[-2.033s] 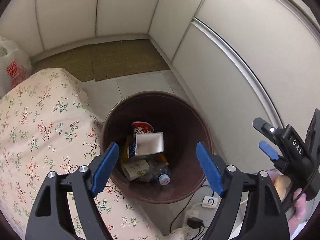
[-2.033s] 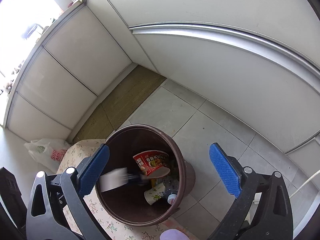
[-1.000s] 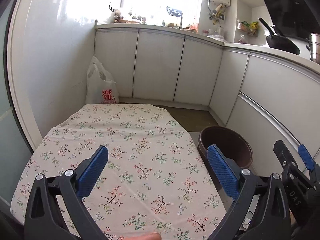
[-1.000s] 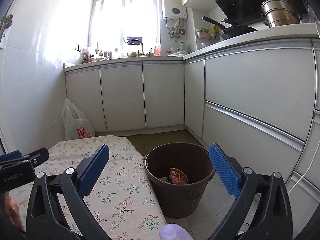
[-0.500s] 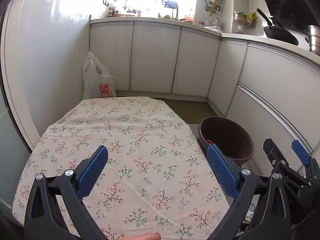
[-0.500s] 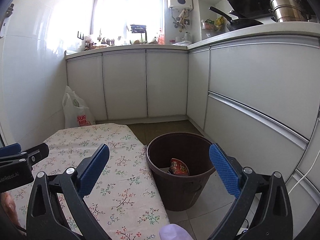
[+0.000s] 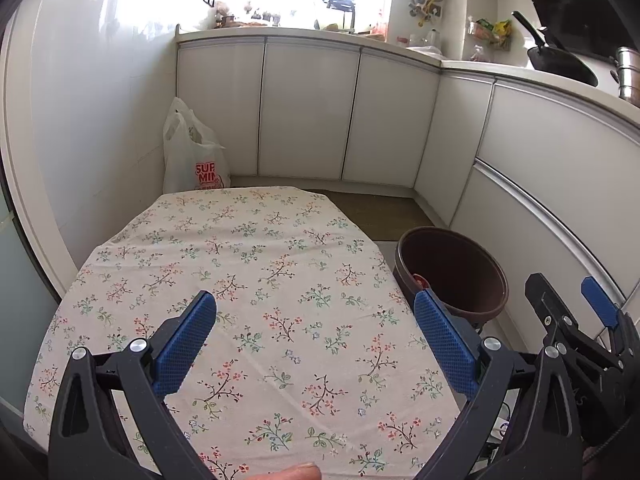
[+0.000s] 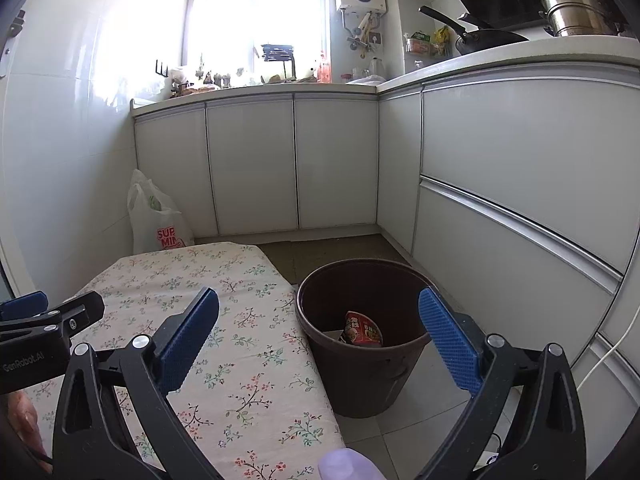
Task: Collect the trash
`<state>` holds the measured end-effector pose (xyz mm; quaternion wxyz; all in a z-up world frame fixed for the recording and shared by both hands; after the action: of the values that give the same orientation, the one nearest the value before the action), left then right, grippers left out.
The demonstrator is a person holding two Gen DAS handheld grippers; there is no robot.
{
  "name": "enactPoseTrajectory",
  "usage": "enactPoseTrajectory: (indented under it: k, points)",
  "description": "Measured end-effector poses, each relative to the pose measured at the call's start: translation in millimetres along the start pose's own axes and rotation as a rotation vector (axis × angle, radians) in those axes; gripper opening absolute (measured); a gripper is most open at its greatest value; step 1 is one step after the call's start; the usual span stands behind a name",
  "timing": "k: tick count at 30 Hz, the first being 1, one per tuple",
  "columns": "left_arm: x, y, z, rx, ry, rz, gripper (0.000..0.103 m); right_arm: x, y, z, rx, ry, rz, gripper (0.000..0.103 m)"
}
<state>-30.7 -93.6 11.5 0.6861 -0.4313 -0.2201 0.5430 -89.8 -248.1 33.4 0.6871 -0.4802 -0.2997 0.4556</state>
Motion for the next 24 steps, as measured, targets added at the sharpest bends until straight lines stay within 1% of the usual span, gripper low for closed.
enactPoseTrajectory:
  k: [24]
  points:
    - [1.9, 3.0, -5.9, 0.021, -0.005, 0.022, 0.097, 0.7, 0.9, -2.9, 0.024, -0.015, 0.001, 0.096]
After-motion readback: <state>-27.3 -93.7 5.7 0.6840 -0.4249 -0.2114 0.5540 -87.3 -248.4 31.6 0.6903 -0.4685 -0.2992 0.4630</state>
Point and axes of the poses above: each gripper's, at about its wrist camera, not at the fingertips, and z roughly against the way its jaws point, x to its left, y to its underside, the point moved 1 cm from there along -z, roughly the way its jaws point, and after that the axes turned 5 degrees about y, right-handed, at the moved point
